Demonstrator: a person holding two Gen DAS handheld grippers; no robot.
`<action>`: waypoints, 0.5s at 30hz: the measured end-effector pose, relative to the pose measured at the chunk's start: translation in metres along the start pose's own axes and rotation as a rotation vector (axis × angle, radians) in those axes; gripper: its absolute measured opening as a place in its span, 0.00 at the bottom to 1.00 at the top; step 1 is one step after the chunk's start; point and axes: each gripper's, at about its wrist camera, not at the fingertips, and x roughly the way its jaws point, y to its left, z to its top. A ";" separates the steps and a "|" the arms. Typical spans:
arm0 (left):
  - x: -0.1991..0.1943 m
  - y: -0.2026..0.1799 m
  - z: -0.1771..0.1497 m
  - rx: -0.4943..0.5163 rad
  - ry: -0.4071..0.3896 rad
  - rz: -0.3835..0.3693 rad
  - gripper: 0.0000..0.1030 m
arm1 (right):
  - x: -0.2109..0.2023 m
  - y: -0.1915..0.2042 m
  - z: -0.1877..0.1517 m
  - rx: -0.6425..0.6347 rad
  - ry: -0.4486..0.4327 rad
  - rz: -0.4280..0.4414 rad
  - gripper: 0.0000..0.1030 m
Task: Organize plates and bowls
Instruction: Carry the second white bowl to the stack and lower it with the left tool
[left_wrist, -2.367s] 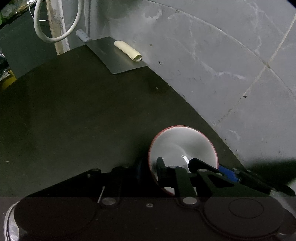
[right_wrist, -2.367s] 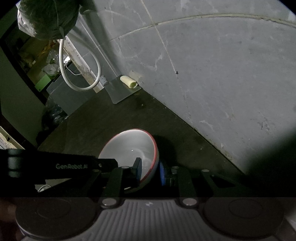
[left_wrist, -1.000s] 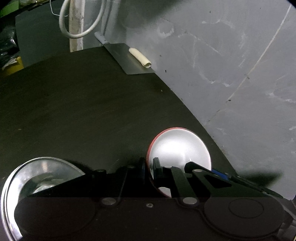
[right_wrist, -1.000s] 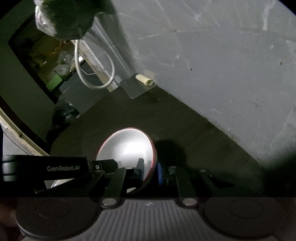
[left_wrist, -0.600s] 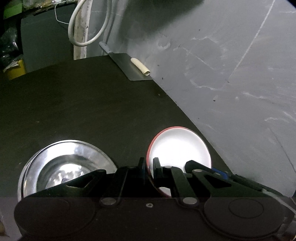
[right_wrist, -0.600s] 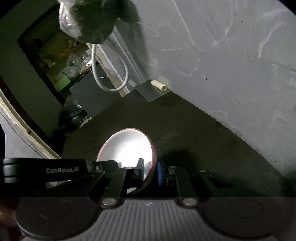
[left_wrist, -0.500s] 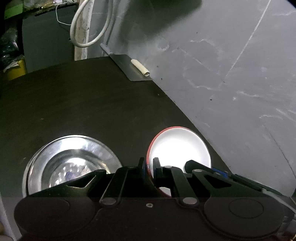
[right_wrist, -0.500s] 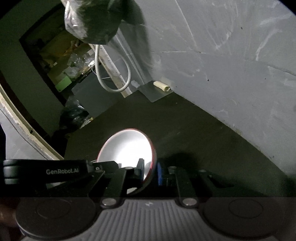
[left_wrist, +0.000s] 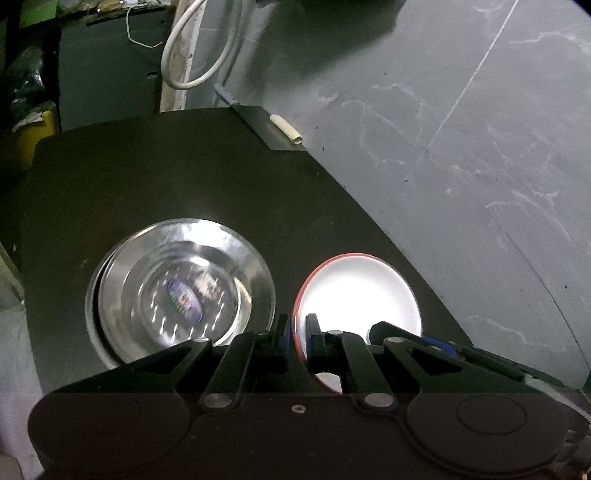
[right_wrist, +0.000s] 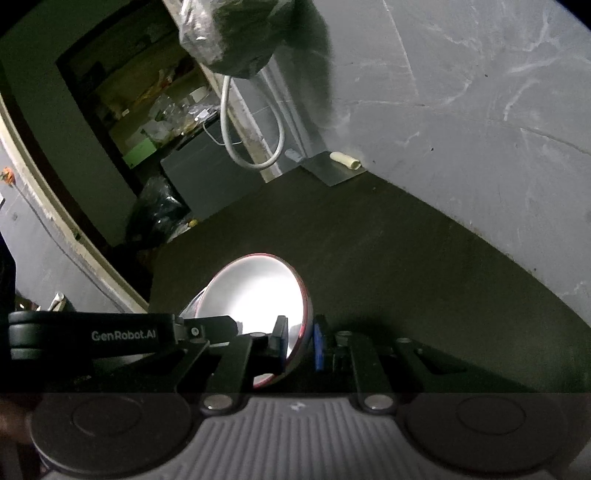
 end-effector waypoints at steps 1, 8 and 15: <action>-0.002 0.002 -0.003 -0.003 0.001 0.000 0.07 | -0.003 0.003 -0.003 -0.005 0.004 0.001 0.15; -0.022 0.011 -0.025 -0.029 0.004 -0.002 0.07 | -0.019 0.019 -0.021 -0.038 0.031 0.012 0.15; -0.034 0.018 -0.039 -0.053 0.005 -0.006 0.07 | -0.029 0.029 -0.032 -0.062 0.048 0.020 0.15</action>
